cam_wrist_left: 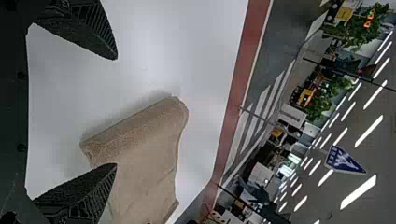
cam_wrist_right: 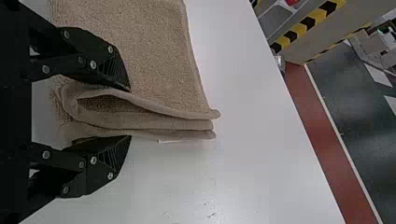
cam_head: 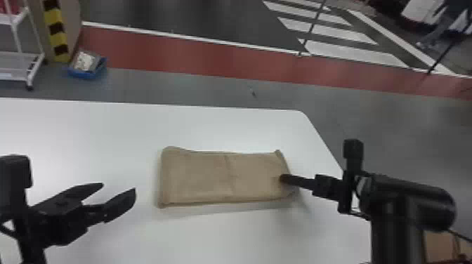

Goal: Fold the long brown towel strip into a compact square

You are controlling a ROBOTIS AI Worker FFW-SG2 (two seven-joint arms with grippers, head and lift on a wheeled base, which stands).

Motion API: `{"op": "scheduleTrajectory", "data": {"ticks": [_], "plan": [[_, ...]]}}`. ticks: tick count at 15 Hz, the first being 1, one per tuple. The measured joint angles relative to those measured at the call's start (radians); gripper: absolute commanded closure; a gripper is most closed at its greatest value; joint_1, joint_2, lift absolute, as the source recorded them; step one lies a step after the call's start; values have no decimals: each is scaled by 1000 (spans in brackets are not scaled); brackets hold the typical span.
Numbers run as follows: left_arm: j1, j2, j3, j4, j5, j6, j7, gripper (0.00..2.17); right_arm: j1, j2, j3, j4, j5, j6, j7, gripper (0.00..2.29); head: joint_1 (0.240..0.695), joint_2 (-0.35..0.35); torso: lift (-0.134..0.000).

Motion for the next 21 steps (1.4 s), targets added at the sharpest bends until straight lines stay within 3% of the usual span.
{"op": "scheduleTrajectory", "data": {"ticks": [2,6,11,15,18,21], "plan": [[1,0,1,1,0,0,-1,66,0,1,0,3,3,0,0,1956,695,-350,-124],[3,0,2,1,0,0,-3,66,1,5,-22,5,-23,1,0,1956,695,-350,-124],[10,0,16,-8,3,0,-6,66,0,0,-142,-119,-114,109,44,1956,695,-350,-124],[12,0,17,-11,5,0,-8,66,-3,-36,-205,-232,-187,265,51,1953,695,-350,-124],[19,0,16,-19,5,0,-8,66,-22,-29,-176,-313,-211,361,45,1953,695,-350,-124],[31,0,20,-26,4,0,-8,66,-56,7,-108,-353,-223,382,36,1953,695,-318,-124]]}}
